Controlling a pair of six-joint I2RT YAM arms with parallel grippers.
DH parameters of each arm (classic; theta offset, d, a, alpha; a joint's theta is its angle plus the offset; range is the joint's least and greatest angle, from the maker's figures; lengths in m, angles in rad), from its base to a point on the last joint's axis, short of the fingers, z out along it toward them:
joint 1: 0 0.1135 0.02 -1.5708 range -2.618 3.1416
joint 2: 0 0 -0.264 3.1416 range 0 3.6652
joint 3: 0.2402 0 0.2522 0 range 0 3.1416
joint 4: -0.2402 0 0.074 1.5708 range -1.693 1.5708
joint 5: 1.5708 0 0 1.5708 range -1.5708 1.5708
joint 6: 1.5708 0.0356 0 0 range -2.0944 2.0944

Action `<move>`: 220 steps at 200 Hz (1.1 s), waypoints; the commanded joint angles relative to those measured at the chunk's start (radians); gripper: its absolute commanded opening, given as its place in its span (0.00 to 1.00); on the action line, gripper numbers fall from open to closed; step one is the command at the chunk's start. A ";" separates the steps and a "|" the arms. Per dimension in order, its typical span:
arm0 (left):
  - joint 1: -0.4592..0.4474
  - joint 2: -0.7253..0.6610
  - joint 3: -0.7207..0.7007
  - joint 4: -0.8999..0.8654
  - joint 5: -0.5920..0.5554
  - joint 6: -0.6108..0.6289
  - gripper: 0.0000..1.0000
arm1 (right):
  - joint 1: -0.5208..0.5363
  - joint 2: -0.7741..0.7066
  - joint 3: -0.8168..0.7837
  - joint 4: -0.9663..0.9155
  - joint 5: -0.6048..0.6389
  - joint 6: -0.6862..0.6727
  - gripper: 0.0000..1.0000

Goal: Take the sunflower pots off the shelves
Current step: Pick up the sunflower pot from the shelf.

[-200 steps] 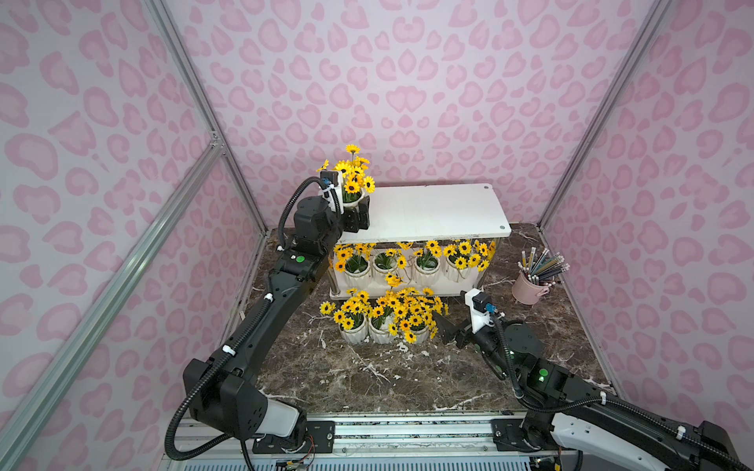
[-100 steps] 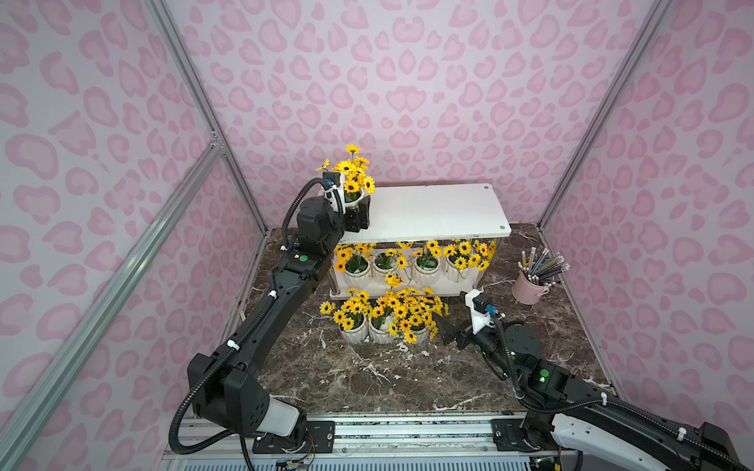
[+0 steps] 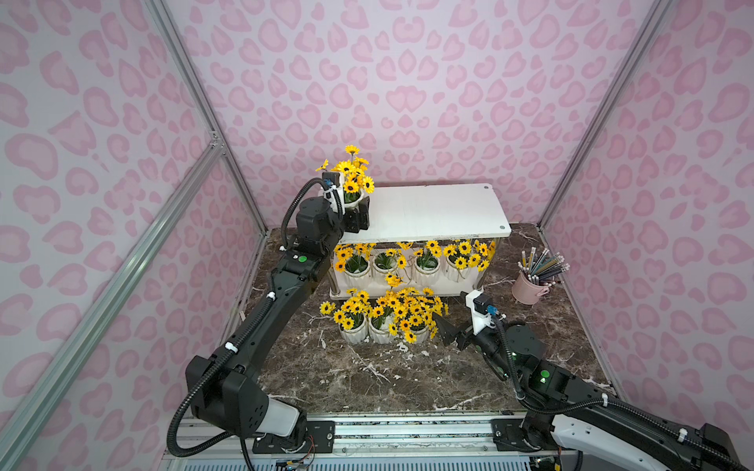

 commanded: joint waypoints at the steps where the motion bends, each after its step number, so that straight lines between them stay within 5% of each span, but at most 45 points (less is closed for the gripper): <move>1: 0.001 -0.037 0.012 0.037 0.002 0.000 0.04 | 0.002 -0.003 0.001 0.047 0.007 -0.011 0.99; 77: -0.043 -0.183 -0.039 0.002 0.009 0.018 0.04 | -0.028 -0.017 0.005 0.064 0.080 0.019 0.96; 181: -0.412 -0.557 -0.490 0.100 -0.169 0.017 0.03 | -0.229 0.003 0.082 -0.078 0.140 0.219 0.91; 220: -0.534 -0.611 -0.659 0.204 -0.199 -0.020 0.03 | -0.357 -0.018 0.080 -0.098 0.033 0.304 0.90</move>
